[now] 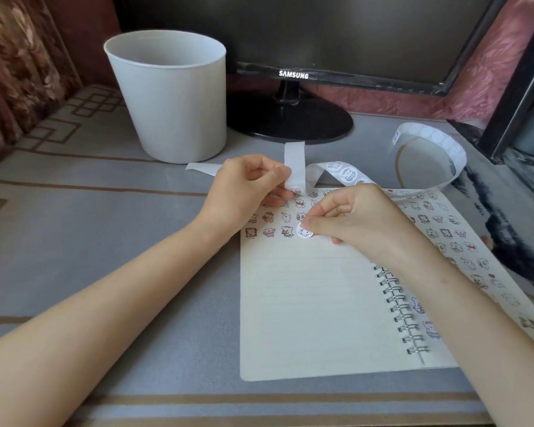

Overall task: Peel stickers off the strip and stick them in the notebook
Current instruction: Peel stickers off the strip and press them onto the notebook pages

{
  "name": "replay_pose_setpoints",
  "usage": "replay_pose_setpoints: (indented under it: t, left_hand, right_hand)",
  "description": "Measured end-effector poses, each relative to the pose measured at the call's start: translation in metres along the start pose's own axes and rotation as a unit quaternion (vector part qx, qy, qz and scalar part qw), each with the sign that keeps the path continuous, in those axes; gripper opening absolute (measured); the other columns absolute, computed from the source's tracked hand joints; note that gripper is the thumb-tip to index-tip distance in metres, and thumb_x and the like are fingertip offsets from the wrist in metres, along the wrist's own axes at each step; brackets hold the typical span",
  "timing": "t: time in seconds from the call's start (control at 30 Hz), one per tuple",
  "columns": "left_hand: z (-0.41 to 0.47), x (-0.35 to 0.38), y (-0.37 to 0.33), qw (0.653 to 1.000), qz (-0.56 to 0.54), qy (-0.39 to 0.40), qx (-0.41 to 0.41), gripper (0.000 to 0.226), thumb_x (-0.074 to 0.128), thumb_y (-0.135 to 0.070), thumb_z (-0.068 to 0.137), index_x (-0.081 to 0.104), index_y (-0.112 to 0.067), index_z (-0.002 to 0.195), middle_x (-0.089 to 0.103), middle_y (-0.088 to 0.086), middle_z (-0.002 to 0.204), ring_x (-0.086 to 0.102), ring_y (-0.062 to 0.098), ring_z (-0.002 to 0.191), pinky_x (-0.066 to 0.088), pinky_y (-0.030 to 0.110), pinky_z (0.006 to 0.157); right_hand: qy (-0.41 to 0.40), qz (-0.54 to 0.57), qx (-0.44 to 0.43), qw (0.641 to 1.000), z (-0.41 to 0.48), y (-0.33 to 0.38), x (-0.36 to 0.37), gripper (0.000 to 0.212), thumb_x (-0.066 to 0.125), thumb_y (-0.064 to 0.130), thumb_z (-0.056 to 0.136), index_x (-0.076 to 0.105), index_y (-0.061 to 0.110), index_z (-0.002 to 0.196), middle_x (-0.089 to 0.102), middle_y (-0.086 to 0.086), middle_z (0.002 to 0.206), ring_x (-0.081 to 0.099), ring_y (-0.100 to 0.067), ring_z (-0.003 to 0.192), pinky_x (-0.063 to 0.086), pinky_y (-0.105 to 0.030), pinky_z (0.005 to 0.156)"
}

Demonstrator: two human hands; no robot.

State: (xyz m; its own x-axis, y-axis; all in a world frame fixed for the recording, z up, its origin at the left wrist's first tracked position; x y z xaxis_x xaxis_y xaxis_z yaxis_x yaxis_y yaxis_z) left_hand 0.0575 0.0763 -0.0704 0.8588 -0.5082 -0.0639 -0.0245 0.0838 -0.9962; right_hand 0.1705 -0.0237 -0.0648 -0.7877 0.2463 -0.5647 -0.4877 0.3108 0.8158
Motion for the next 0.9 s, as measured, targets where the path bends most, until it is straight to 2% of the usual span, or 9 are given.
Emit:
replay_pose_setpoints:
  t: [0.2, 0.33, 0.6, 0.8, 0.9]
  left_hand:
    - [-0.0002, 0.0000, -0.0007, 1.000, -0.001, 0.000, 0.003, 0.011, 0.062, -0.013, 0.091, 0.063, -0.004, 0.083, 0.067, 0.004, 0.069, 0.070, 0.012, 0.067, 0.056, 0.020, 0.063]
    - [-0.0002, 0.0000, -0.0005, 1.000, -0.001, 0.000, 0.004, 0.012, 0.062, -0.013, 0.091, 0.063, -0.005, 0.081, 0.067, 0.001, 0.066, 0.070, 0.011, 0.066, 0.055, 0.020, 0.062]
    - [0.0000, -0.0002, -0.0008, 1.000, 0.000, 0.000, 0.007, 0.012, 0.062, -0.013, 0.091, 0.064, -0.006, 0.081, 0.068, 0.003, 0.068, 0.070, 0.011, 0.066, 0.055, 0.019, 0.062]
    - [0.0001, 0.0005, -0.0008, 1.000, -0.002, 0.002, 0.008, 0.011, 0.062, -0.012, 0.091, 0.064, -0.006, 0.082, 0.068, 0.002, 0.067, 0.070, 0.011, 0.066, 0.053, 0.018, 0.060]
    - [0.0001, 0.0006, -0.0008, 1.000, -0.007, 0.004, 0.008, 0.011, 0.062, -0.012, 0.091, 0.064, -0.006, 0.082, 0.068, 0.000, 0.066, 0.070, 0.011, 0.066, 0.053, 0.018, 0.059]
  right_hand:
    - [-0.007, -0.006, -0.015, 1.000, 0.0013, 0.0009, 0.0007, 0.007, 0.076, 0.017, 0.075, 0.072, 0.014, 0.073, 0.072, -0.009, 0.073, 0.055, -0.011, 0.060, 0.046, -0.029, 0.061]
    - [-0.015, -0.009, -0.020, 1.000, 0.0016, 0.0000, -0.0001, 0.007, 0.076, 0.019, 0.075, 0.071, 0.016, 0.071, 0.067, -0.001, 0.066, 0.054, -0.007, 0.057, 0.046, -0.029, 0.061]
    - [-0.025, -0.024, -0.026, 0.999, 0.0031, -0.0003, -0.0004, 0.009, 0.076, 0.021, 0.074, 0.070, 0.018, 0.069, 0.066, 0.002, 0.064, 0.052, -0.005, 0.053, 0.046, -0.028, 0.060]
    - [-0.035, -0.040, -0.030, 0.998, 0.0036, -0.0019, -0.0002, 0.011, 0.076, 0.023, 0.073, 0.068, 0.022, 0.066, 0.061, 0.013, 0.052, 0.050, 0.002, 0.047, 0.044, -0.025, 0.057]
    - [-0.041, -0.049, -0.036, 0.997, 0.0027, -0.0020, -0.0002, 0.012, 0.076, 0.024, 0.073, 0.066, 0.023, 0.066, 0.062, 0.018, 0.053, 0.052, 0.002, 0.049, 0.044, -0.025, 0.058]
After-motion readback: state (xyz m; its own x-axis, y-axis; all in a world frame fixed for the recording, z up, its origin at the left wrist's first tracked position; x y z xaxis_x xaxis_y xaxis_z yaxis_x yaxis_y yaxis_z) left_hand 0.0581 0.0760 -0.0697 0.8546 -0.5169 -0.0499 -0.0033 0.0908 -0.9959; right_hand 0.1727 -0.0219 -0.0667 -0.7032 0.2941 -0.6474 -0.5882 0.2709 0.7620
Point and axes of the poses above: each hand's wrist, its own z-axis towards the middle knuckle, its own x-axis out of the palm, y = z × x, the point moved 10 cm from there along z, towards the middle knuckle
